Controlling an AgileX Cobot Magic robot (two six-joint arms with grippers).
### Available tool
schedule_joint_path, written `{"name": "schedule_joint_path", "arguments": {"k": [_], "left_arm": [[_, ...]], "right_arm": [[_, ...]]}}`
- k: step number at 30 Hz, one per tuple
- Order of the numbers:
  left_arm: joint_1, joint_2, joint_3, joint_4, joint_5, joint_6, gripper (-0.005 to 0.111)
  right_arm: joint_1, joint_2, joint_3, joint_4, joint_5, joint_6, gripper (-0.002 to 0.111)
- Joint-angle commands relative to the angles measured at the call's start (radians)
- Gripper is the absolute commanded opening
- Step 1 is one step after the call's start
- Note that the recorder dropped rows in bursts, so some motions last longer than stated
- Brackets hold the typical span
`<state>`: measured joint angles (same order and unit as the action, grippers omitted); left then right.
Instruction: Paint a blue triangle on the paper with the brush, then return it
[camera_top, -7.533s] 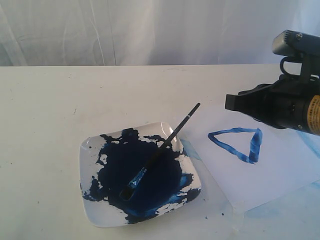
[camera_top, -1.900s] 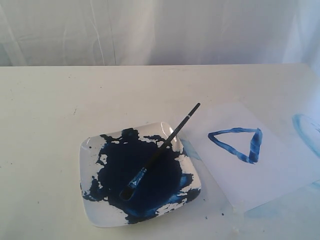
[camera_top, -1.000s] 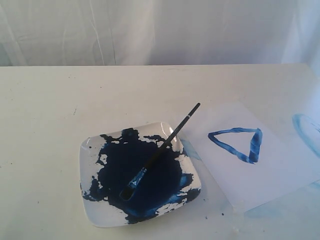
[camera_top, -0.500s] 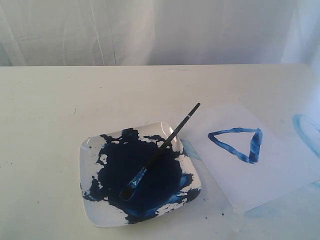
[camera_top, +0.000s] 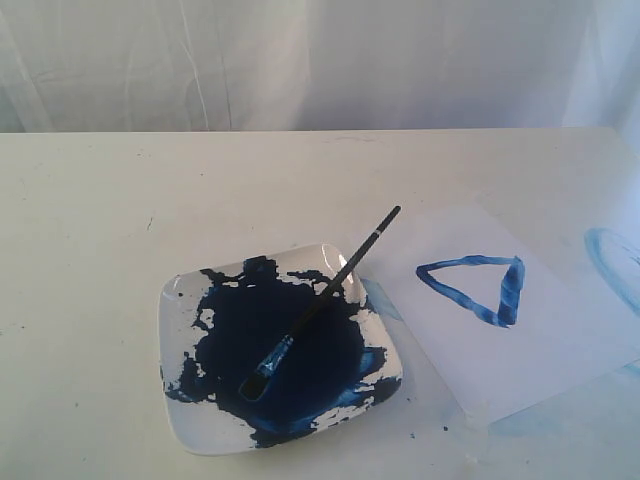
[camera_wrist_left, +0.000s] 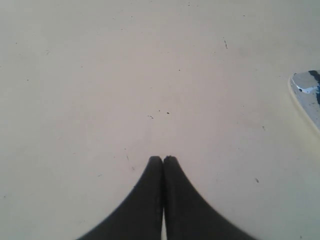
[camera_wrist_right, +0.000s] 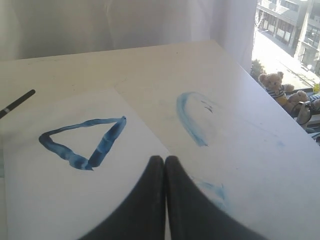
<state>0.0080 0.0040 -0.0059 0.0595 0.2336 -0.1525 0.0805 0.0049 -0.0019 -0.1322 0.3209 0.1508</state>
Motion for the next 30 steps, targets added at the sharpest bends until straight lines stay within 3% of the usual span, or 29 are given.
{"name": "schedule_joint_path", "arguments": {"k": [1,10,30], "left_arm": [[-0.001,-0.004,0.006,0.002,-0.001,-0.006,0.000],[-0.036,-0.004,0.006,0.002,-0.001,-0.006,0.000],[0.004,-0.004,0.006,0.002,-0.001,-0.006,0.000]], "right_arm": [[0.001,-0.005,0.002,0.001,-0.008,-0.008,0.000],[0.001,-0.005,0.002,0.001,-0.008,-0.008,0.000],[0.001,-0.005,0.002,0.001,-0.008,-0.008,0.000]]}}
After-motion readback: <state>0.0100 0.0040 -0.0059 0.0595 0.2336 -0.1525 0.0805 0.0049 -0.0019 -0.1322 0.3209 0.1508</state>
